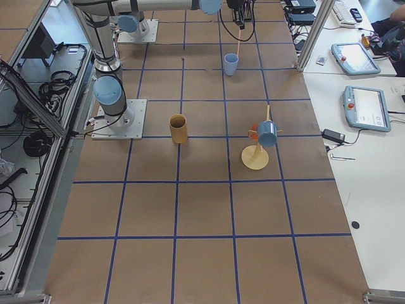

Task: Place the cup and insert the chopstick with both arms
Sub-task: 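Carry the pink chopstick with the right gripper over the light blue cup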

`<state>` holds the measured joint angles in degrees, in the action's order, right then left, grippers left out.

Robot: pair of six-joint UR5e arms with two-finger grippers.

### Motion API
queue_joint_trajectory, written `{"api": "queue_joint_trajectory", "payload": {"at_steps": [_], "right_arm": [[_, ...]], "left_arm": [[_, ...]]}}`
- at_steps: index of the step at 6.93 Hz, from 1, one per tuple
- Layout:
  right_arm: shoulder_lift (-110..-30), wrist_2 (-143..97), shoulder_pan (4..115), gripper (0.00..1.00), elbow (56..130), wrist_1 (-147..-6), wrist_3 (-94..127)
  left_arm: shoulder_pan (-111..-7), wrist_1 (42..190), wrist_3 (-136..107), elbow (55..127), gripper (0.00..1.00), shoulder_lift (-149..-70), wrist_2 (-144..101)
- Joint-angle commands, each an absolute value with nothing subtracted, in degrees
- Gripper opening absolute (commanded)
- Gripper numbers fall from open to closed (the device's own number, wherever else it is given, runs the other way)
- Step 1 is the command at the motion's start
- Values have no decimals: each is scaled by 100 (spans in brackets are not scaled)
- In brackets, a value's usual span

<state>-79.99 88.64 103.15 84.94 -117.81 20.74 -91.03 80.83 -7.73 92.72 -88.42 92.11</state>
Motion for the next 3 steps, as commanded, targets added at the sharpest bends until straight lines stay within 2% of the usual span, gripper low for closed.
{"api": "queue_joint_trajectory", "payload": {"at_steps": [1, 3], "right_arm": [[-7866, 8894, 10512, 0, 8508, -11875, 2311], [-7735, 8903, 10512, 0, 8552, -11979, 2320]], "left_arm": [[-9105, 8086, -773, 9281, 100, -8842, 9211], [-9105, 8086, -773, 9281, 100, -8842, 9211]]}}
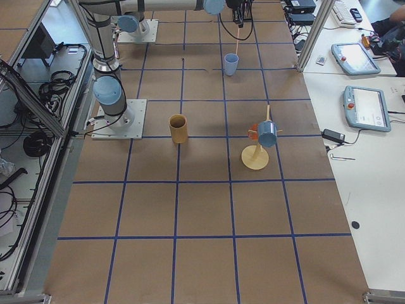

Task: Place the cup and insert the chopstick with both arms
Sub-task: 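Carry the pink chopstick with the right gripper over the light blue cup, then lower the chopstick into the light blue cup and open the right gripper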

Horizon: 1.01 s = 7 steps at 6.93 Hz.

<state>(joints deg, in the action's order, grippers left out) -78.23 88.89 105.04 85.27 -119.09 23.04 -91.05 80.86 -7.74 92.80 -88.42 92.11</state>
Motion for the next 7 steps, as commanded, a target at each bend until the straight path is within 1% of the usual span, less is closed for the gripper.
{"api": "queue_joint_trajectory", "payload": {"at_steps": [1, 4, 5, 6, 7], "right_arm": [[-7639, 8903, 10512, 0, 8560, -11971, 2416], [-7603, 8930, 10643, 0, 8561, -11804, 2689], [-7594, 8921, 10644, 42, 8569, -11821, 2689], [-7585, 8938, 10644, 70, 8561, -11830, 2689], [-7594, 8938, 10644, 95, 8543, -11865, 2689]], "left_arm": [[-9105, 8095, -773, 9281, 100, -8842, 9220], [-9105, 8095, -773, 9281, 100, -8842, 9211], [-9105, 8095, -773, 9281, 100, -8842, 9220], [-9105, 8095, -773, 9281, 100, -8842, 9220], [-9105, 8095, -773, 9281, 100, -8842, 9220]]}}
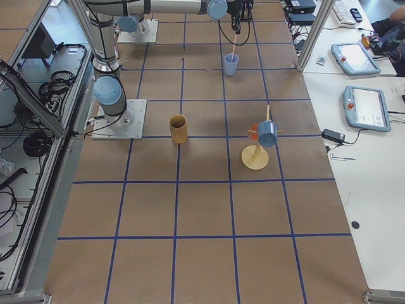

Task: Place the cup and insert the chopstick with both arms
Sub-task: 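Lower the chopstick into the light blue cup and open the right gripper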

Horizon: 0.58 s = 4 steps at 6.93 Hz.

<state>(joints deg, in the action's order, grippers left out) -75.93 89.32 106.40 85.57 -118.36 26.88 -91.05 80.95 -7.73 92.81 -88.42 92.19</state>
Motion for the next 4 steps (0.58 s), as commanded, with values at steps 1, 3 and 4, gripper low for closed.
{"api": "queue_joint_trajectory", "payload": {"at_steps": [1, 3, 4], "right_arm": [[-7611, 8956, 10635, 100, 8499, -11848, 2637], [-7751, 9376, 10530, 100, 8421, -11343, 2479], [-7787, 9404, 10451, 100, 8211, -10651, 2348]], "left_arm": [[-9105, 8095, -773, 9281, 100, -8842, 9211], [-9105, 8095, -773, 9281, 100, -8842, 9211], [-9105, 8095, -773, 9281, 100, -8842, 9220]]}}
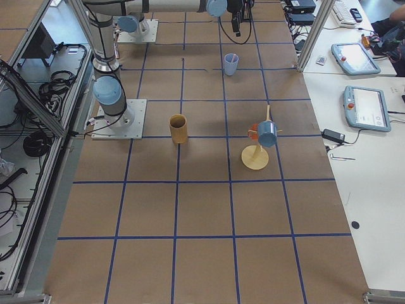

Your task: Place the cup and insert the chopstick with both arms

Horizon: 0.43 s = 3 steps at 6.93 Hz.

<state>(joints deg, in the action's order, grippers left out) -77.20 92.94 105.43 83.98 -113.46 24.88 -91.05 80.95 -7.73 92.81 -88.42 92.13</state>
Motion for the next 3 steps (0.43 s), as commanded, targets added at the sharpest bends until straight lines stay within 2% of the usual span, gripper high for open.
{"api": "queue_joint_trajectory", "payload": {"at_steps": [1, 3], "right_arm": [[-7857, 9413, 10320, 100, 8026, -9956, 2260], [-8172, 9369, 9759, 100, 7972, -8708, 1997]], "left_arm": [[-9114, 8095, -773, 9281, 100, -8842, 9220], [-9114, 8086, -773, 9299, 100, -8842, 9211]]}}
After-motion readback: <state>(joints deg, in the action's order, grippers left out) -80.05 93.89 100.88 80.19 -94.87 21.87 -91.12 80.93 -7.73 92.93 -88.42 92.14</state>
